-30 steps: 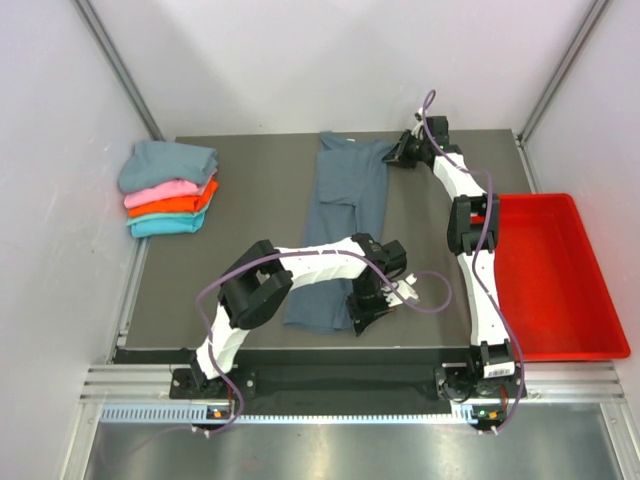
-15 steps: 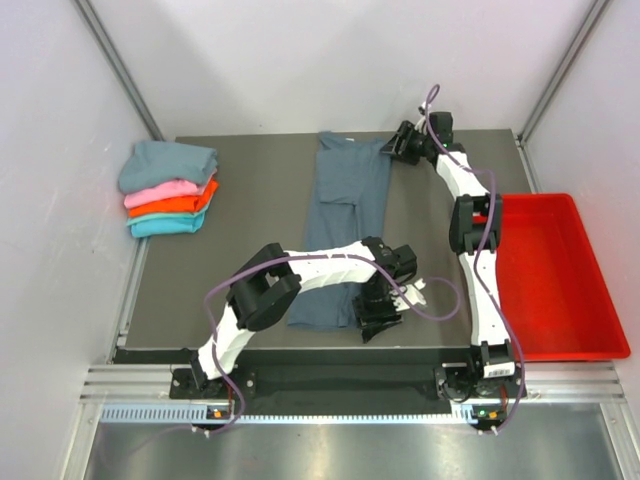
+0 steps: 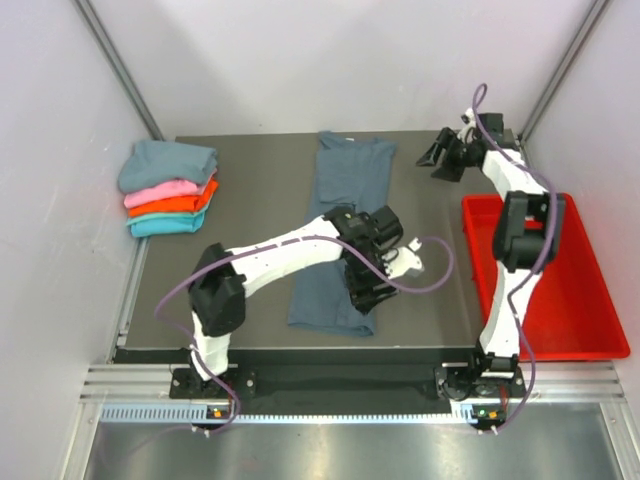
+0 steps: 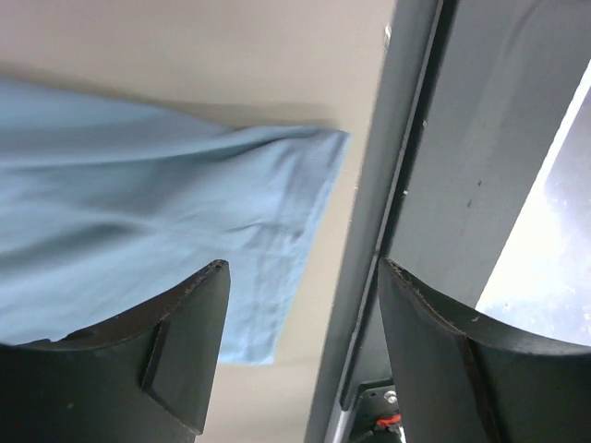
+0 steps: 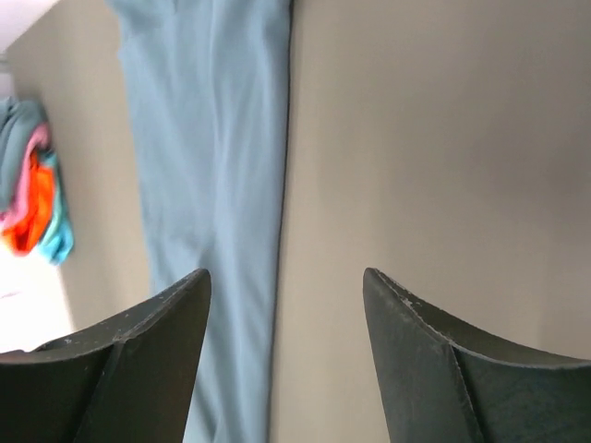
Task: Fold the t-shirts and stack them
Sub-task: Fold the tshirt
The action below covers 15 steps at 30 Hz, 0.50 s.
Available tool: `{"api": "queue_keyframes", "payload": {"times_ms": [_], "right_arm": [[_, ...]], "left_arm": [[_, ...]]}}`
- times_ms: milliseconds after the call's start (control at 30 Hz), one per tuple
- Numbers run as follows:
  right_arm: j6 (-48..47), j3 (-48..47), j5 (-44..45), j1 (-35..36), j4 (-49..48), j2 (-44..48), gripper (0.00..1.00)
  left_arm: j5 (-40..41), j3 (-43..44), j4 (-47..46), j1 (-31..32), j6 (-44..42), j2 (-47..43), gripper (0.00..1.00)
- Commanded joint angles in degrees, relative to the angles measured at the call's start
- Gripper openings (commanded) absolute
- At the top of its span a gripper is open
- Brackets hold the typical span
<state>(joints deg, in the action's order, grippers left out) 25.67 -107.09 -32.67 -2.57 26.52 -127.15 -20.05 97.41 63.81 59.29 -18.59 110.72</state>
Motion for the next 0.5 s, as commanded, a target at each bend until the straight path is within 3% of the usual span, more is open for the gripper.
{"api": "queue_keyframes", "payload": {"times_ms": [0, 133, 267, 333, 467], "right_arm": [[-0.2, 11.5, -3.4, -0.5, 4.0, 10.2, 0.67], [3.4, 26.9, -8.0, 0.7, 5.0, 20.0, 0.65], [7.1, 43.6, -10.7, 4.7, 4.5, 26.6, 0.63], [9.0, 49.3, -11.8, 7.4, 2.7, 29.7, 0.62], [11.1, 56.5, -13.7, 12.0, -1.2, 33.3, 0.6]], "left_arm": [[-0.9, 3.0, 0.4, -1.5, -0.5, -5.1, 0.7], [-1.6, 0.4, -3.2, -6.5, 5.0, -7.7, 0.7], [-5.4, -7.0, -7.7, -19.1, 14.3, -10.0, 0.69], [-7.2, -11.6, -10.6, -24.6, 22.2, -11.5, 0.67], [-10.7, -19.3, -14.9, -30.5, 28.5, -12.9, 0.64]]}}
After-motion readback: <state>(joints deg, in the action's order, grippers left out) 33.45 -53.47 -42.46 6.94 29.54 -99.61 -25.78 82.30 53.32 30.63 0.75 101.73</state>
